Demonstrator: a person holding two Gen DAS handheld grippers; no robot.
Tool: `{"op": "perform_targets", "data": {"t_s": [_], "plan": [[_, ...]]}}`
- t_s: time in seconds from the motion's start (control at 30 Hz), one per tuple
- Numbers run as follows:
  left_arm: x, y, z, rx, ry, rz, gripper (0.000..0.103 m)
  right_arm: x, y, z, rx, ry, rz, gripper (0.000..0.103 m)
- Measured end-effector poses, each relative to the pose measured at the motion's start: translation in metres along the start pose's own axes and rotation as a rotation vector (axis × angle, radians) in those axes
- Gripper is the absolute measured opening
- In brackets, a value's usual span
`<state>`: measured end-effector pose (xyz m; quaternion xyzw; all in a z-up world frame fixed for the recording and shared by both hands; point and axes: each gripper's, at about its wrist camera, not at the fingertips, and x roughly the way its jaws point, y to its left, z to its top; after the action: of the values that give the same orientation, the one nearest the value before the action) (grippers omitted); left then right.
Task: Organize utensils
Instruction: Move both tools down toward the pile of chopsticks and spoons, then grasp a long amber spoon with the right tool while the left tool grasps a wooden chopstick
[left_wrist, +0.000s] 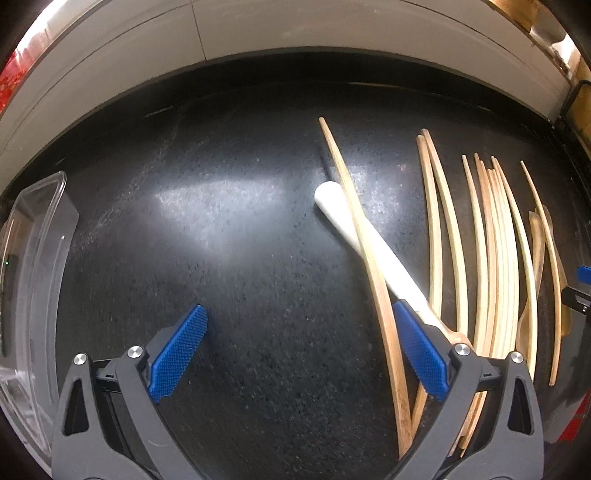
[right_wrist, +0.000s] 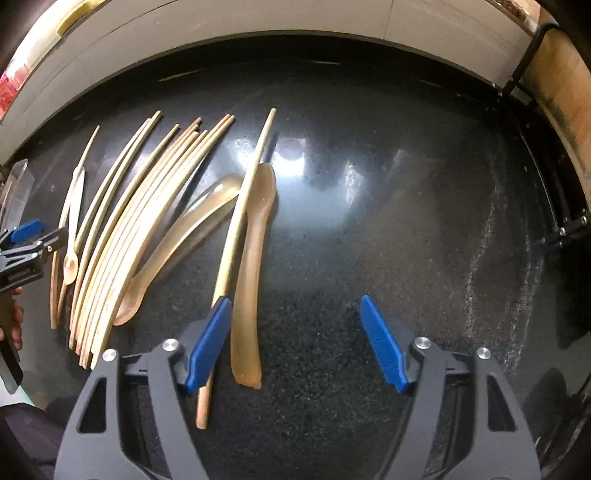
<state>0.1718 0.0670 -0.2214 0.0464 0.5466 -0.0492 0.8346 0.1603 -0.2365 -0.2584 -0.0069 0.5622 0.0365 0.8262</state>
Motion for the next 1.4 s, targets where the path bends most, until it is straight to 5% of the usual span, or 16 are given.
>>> {"op": "perform_targets", "data": {"t_s": [0.23,0.4,0.57,0.63,0.7,0.73,0.8,0.83,1.0,1.27,1.4], "plan": [[0.003,-0.003,0.007,-0.001,-0.018,-0.001,0.097,0.011,0.001,0.011,0.002,-0.039,0.005,0.07],[0.009,-0.005,0.016,-0.01,0.004,0.003,0.097,0.011,0.004,0.022,-0.012,-0.055,0.019,0.044],[0.008,-0.003,0.017,0.013,-0.013,-0.006,0.097,0.011,0.005,0.021,-0.028,-0.066,0.024,0.041],[0.006,-0.007,0.015,0.022,-0.029,-0.009,0.088,0.011,0.004,0.022,-0.02,-0.066,0.038,0.029],[0.0,-0.018,0.014,0.053,-0.051,-0.016,0.059,0.006,0.003,0.015,-0.016,-0.061,0.045,0.01],[-0.002,-0.024,0.014,0.074,-0.057,-0.022,0.051,0.005,0.003,0.015,-0.009,-0.058,0.045,0.01],[-0.006,-0.036,0.014,0.096,-0.065,-0.023,0.014,0.005,0.002,0.016,0.006,-0.057,0.052,0.01],[-0.006,-0.039,0.013,0.099,-0.069,-0.011,0.008,0.005,0.002,0.017,0.017,-0.057,0.059,0.01],[-0.018,-0.037,0.015,0.051,-0.062,-0.038,0.006,-0.006,-0.011,0.015,0.082,-0.067,0.092,0.01],[-0.078,-0.027,0.013,0.005,-0.17,-0.058,0.006,-0.076,0.004,0.013,-0.046,-0.225,0.079,0.01],[-0.093,-0.025,0.002,-0.021,-0.197,-0.075,0.006,-0.062,0.027,0.024,-0.104,-0.163,0.095,0.01]]}}
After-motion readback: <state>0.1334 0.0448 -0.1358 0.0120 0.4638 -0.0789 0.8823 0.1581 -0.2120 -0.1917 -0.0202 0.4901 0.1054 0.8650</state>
